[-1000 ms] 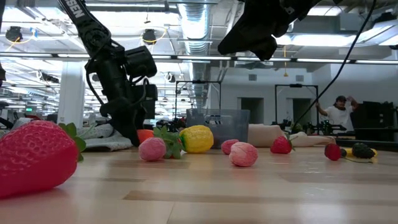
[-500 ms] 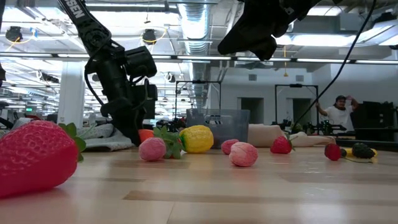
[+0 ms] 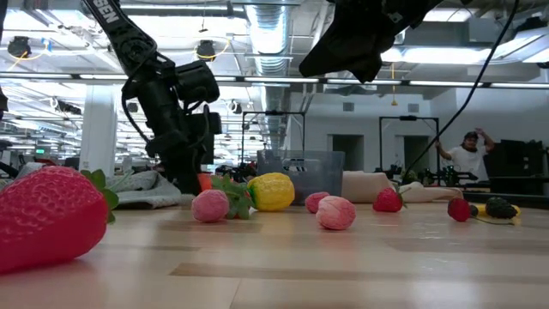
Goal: Pick and placing Produce into tupperware
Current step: Put the orange carrot into the black bin
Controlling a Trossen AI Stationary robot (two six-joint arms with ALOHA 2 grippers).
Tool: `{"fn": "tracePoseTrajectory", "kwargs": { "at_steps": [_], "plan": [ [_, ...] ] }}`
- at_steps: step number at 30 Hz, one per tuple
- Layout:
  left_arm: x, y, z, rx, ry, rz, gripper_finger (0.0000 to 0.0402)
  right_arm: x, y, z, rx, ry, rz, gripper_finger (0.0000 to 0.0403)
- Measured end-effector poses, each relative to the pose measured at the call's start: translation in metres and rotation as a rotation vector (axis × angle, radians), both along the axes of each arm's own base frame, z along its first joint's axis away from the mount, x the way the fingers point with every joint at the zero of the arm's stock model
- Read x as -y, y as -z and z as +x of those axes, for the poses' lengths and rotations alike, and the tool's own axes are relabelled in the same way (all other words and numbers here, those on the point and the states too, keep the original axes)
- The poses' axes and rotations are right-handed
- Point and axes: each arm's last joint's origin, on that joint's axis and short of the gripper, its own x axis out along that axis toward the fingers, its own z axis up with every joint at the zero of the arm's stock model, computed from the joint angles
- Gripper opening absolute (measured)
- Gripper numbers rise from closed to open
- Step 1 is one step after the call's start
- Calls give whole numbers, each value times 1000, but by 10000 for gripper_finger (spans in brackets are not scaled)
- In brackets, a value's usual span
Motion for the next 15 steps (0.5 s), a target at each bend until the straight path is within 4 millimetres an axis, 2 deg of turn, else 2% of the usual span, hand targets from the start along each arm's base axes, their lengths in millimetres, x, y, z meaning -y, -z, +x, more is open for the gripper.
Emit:
{"fn": "tracePoseTrajectory", "kwargs": {
  "at_steps": [15],
  "plan": [
    [-9,-25,16,21,-40,42,167,0,0,0,-1,0,0,43]
  ]
}}
